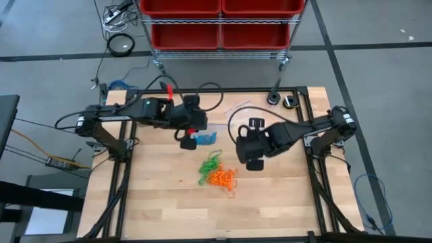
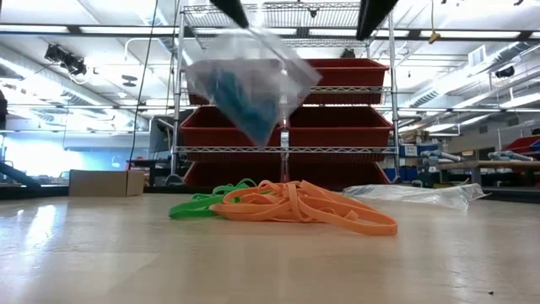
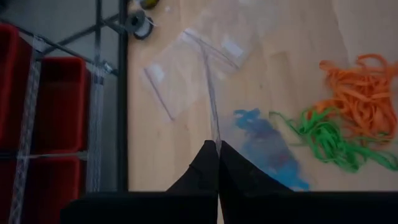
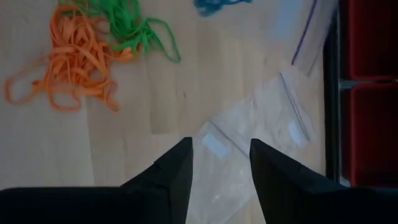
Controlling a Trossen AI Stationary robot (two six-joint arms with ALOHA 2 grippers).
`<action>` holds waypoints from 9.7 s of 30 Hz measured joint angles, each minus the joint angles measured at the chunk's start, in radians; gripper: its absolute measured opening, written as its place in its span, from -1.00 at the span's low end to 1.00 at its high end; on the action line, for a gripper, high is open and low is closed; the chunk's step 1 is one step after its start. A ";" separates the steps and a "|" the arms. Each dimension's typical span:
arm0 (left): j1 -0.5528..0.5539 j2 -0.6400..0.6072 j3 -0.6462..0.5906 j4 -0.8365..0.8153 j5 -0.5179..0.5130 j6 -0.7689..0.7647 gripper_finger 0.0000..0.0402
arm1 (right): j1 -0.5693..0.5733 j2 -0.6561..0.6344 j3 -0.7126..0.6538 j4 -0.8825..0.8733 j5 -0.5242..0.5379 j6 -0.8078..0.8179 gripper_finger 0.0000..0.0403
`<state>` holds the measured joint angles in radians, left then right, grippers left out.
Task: Sort rubber bands
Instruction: Close the top left transparent zip bag, then put the green rubber band into the bottom transparent zip bag
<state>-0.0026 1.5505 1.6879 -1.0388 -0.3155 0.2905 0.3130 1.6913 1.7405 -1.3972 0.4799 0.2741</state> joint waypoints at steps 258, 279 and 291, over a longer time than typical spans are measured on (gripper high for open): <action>-0.050 0.518 -0.598 1.543 0.482 -0.455 -0.23 | -0.738 -0.171 -0.805 0.791 -0.754 -0.605 0.08; -0.040 0.565 -0.585 1.539 0.444 -0.429 -0.93 | -0.795 -0.172 -1.000 1.046 -0.885 -0.588 -0.07; -0.040 0.565 -0.585 1.533 0.443 -0.426 -0.93 | -0.776 -0.092 -1.004 1.062 -0.873 -0.582 -0.17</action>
<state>-0.0429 2.1159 1.1030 0.4944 0.1272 -0.1357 -0.4630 1.5989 0.7364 -0.3353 -0.3927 -0.3078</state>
